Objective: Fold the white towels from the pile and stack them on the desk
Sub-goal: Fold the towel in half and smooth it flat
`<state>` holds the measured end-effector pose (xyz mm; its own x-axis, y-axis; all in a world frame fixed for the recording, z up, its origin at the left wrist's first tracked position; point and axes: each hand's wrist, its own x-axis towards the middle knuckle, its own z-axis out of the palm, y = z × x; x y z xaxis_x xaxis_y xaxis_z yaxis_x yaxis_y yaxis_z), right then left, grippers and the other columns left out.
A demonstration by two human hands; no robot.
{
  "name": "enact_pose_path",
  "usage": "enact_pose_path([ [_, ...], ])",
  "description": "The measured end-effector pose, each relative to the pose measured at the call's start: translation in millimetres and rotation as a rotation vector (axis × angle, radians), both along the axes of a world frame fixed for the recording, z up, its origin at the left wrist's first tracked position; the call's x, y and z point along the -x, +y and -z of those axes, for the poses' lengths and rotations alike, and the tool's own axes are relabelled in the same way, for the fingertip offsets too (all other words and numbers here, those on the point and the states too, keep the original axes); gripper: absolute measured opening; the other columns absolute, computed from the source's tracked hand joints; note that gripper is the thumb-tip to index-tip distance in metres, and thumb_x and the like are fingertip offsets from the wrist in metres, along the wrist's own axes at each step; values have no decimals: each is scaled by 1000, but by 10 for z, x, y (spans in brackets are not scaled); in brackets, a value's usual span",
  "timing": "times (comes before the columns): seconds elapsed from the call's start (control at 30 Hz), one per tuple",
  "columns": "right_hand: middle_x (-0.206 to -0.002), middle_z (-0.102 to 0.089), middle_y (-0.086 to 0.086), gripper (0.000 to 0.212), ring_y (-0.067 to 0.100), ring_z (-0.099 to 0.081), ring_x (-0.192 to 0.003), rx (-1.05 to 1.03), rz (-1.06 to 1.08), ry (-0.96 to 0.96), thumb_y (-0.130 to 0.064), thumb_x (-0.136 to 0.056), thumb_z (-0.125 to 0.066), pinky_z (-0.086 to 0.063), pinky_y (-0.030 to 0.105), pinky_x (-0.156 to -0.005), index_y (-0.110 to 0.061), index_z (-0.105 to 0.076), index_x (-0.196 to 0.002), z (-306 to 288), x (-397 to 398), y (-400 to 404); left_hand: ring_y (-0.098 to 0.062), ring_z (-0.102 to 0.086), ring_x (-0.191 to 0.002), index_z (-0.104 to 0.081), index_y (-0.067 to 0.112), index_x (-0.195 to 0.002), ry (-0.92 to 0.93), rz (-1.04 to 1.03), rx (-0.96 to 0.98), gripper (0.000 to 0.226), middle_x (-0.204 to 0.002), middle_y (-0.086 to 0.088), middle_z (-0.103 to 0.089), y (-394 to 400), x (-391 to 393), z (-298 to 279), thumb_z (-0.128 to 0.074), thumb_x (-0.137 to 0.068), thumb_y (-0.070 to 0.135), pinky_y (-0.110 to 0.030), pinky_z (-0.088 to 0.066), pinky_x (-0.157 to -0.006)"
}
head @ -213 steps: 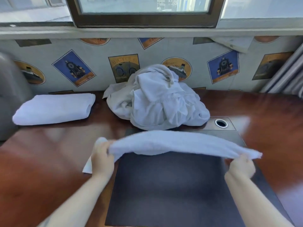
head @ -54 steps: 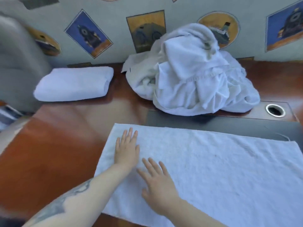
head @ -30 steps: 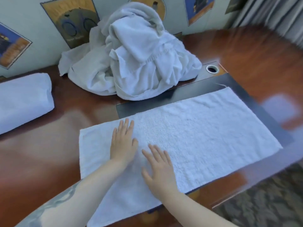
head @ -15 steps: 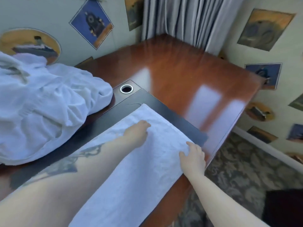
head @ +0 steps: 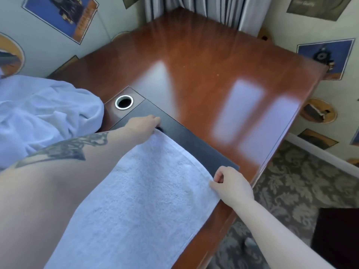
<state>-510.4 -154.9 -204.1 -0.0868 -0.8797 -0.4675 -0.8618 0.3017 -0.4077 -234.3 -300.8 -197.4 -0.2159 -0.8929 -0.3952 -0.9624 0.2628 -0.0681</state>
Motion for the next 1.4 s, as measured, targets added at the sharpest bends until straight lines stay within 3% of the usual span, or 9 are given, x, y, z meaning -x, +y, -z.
enact_pose_path([
  [0.13, -69, -59, -7, 11, 12, -54, -64, 123, 115, -35, -22, -81, -60, -37, 28, -50, -26, -51, -76, -67, 93, -98, -28, -58, -88, -57, 18, -111, 5, -11, 25, 16, -110, -2, -48, -162, -41, -63, -48, -99, 12, -33, -36, -60],
  [0.3, -78, -58, -13, 14, 15, -53, -77, 289, 201, -39, -21, -79, -63, -34, 28, -54, -30, -53, -84, -249, 145, -188, -29, -59, -101, -64, 12, -106, 152, -23, 153, 25, -112, -6, -56, -258, -60, -325, -47, -93, 0, -42, -51, -80],
  [0.37, -78, -59, -14, 16, 13, -53, -76, 313, 194, -34, -18, -76, -64, -31, 27, -52, -30, -55, -81, -316, 99, -117, -26, -58, -98, -65, 13, -106, 160, -28, 176, 28, -112, -5, -56, -135, -141, -399, -46, -93, -2, -36, -47, -72],
  [0.57, -70, -59, -11, 17, 8, -52, -74, 393, 130, -82, -16, -76, -63, -33, 26, -51, -30, -56, -72, -421, -357, 452, -26, -58, -92, -68, 12, -103, 253, -122, 280, 25, -105, -4, -63, 642, -704, -428, -48, -93, 3, -33, -43, -70],
  [0.7, -65, -58, -10, 17, 5, -52, -70, 472, 84, -84, -17, -74, -66, -31, 23, -50, -29, -55, -69, -484, -823, 991, -26, -58, -103, -68, 11, -108, 328, -143, 299, 23, -114, -3, -60, 1223, -1199, -476, -48, -97, 5, -36, -45, -81],
  [0.87, -61, -55, -9, 17, 10, -50, -64, 659, 92, -71, -15, -71, -67, -30, 20, -50, -26, -56, -67, -700, -1502, 1869, -25, -56, -101, -68, 16, -103, 410, -169, 433, 22, -113, 0, -60, 2026, -1804, -600, -48, -97, 7, -26, -32, -75],
  [1.03, -58, -52, -8, 20, 12, -47, -63, 735, 58, -102, -10, -65, -69, -28, 19, -49, -25, -54, -64, -915, -2192, 2822, -34, -59, -98, -69, 5, -101, 484, -125, 503, 18, -108, -12, -62, 2893, -2384, -714, -53, -93, 1, -34, -41, -76],
  [1.27, -57, -46, -9, 22, 12, -47, -56, 783, -337, -152, -14, -51, -68, -28, 20, -44, -23, -51, -64, -722, -2999, 3969, -40, -64, -86, -71, -2, -98, 467, -199, 605, 17, -105, -18, -66, 4075, -3101, -699, -57, -89, -7, -47, -50, -74],
  [1.4, -53, -46, -8, 34, 12, -49, -51, 638, -649, -114, -25, -36, -78, -34, 21, -41, -24, -51, -57, -312, -3348, 4349, -38, -67, -77, -70, -6, -93, 390, -273, 528, 17, -105, -19, -67, 4758, -3472, -298, -59, -82, -14, -46, -52, -64],
])
